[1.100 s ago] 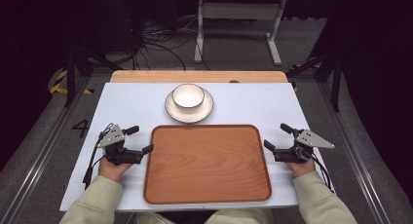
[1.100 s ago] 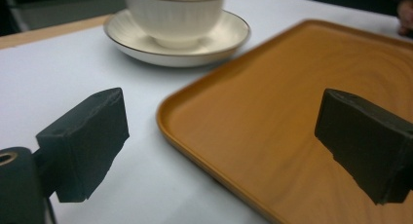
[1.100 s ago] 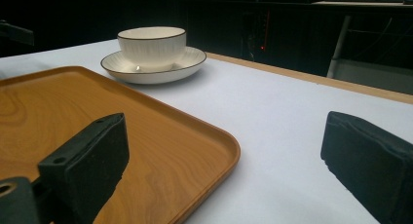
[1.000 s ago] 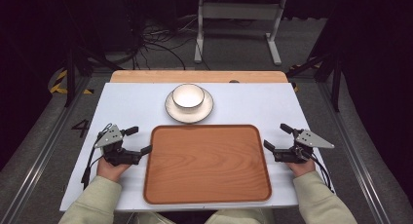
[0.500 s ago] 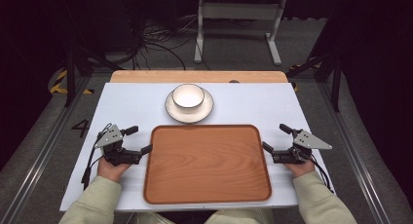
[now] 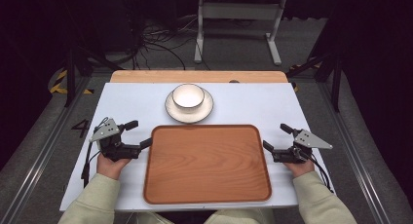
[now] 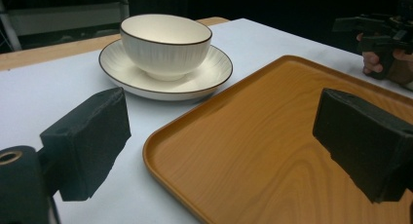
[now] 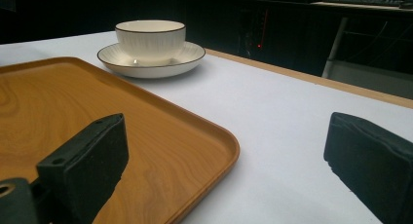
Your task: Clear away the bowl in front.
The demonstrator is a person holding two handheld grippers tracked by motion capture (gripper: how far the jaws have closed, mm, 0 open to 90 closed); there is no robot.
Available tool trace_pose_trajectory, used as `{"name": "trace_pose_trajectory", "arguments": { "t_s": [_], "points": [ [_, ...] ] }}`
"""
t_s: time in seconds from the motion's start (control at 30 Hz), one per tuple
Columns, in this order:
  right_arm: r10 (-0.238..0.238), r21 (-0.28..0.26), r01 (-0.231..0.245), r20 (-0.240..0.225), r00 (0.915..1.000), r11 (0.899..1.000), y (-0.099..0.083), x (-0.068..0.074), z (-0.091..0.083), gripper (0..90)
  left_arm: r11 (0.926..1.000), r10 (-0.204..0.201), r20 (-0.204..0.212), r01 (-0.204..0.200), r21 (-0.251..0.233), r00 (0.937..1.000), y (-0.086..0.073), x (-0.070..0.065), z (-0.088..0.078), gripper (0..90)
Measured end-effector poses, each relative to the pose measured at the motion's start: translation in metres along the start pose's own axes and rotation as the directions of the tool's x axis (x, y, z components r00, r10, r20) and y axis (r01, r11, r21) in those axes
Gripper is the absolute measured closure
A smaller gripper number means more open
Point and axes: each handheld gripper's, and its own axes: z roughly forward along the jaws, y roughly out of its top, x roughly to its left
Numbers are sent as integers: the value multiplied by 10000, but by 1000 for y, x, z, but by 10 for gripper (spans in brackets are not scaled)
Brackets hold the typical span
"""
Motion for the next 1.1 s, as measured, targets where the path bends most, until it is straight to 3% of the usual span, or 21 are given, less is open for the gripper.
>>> {"name": "trace_pose_trajectory", "arguments": {
  "t_s": [0.5,0.8,1.1],
  "points": [
    [-318,100,318,89,9995,9994,0,3,1,35,9968,788,118,-786,-160,9968,28,-13,-3,85],
    [-469,127,471,-167,9988,9988,0,4,1,21,9972,690,284,-681,-315,9972,41,-4,2,85],
    [-505,144,507,-136,9986,9986,0,4,1,18,9940,1058,356,-1048,-301,9937,50,4,19,81]
  ]
}}
